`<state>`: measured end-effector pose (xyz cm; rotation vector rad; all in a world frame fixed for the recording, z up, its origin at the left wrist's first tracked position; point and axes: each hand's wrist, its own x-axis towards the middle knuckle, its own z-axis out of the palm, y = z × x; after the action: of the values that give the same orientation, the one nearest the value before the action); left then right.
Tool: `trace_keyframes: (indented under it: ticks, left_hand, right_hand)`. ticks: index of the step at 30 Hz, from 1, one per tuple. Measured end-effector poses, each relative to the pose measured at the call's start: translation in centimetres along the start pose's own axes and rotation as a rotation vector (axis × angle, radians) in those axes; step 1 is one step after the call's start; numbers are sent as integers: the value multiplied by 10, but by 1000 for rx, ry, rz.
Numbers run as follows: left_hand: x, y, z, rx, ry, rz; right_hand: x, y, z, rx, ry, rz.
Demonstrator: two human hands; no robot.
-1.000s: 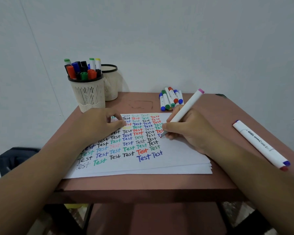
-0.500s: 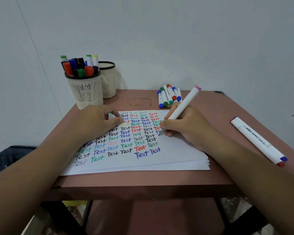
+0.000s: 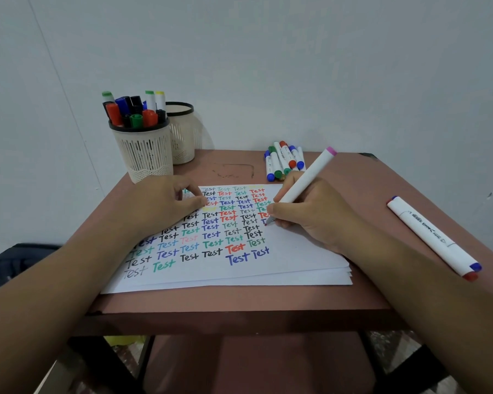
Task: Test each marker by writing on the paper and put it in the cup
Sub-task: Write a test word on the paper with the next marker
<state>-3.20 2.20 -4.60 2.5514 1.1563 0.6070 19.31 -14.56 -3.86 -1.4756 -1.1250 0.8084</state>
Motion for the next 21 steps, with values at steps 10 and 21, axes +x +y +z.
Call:
trace_keyframes:
  ticks: [10, 21]
  left_hand:
    - [-2, 3, -2, 20, 19, -2]
    - [-3, 6, -2, 22, 12, -6]
  right_hand:
    - [1, 0, -1, 35, 46, 2]
    - [1, -1, -1, 0, 56, 6]
